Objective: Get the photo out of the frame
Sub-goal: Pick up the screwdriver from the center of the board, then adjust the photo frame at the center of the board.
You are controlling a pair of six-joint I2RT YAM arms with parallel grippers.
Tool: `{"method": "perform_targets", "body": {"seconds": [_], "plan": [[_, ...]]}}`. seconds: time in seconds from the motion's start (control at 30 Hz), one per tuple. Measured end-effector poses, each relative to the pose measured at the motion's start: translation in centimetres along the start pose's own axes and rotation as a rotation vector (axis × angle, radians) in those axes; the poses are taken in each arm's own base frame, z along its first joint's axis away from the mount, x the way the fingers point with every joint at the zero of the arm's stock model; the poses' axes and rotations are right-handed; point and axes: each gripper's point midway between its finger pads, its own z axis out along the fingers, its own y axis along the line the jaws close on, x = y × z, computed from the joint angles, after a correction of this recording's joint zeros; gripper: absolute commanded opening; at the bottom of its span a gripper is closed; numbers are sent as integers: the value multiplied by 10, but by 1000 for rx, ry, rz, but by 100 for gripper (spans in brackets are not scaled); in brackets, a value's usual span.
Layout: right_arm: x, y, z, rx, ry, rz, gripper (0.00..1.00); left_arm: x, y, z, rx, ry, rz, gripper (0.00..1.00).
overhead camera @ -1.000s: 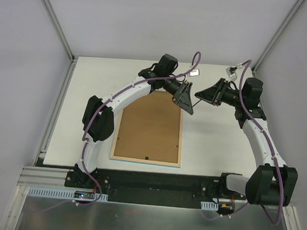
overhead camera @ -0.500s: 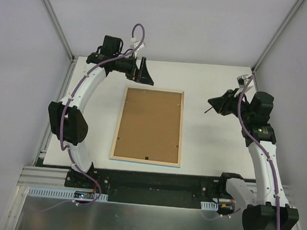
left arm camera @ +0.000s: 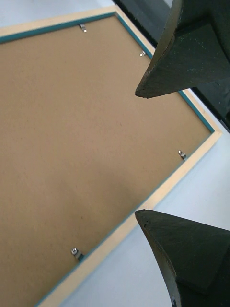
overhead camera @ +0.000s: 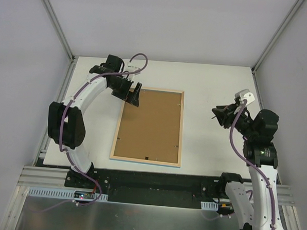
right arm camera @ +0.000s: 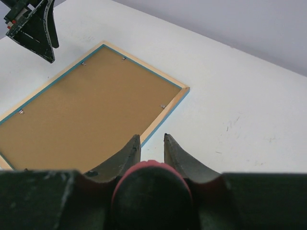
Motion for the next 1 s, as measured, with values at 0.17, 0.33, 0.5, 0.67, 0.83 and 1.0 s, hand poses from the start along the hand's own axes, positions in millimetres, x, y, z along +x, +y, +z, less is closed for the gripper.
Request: {"method": "perform_targets", "body": {"seconds": [0.17,0.33,0.5,0.67,0.83,1.0], "plan": [[1,3,-4,0,-12,-22,0,4,8,-15,-72,-2,61,99],[21,3,-2,-2,22,6,0,9,9,-17,-77,14,79,99],[18,5,-6,10,2,21,0,13,9,-12,-65,20,57,99],[9,3,-10,38,-36,9,0,12,18,-5,-107,20,4,99],[9,0,-8,51,-34,21,0,10,50,6,-237,32,-65,99],[7,-4,-2,46,7,49,0,14,75,19,-281,45,-151,99]]}}
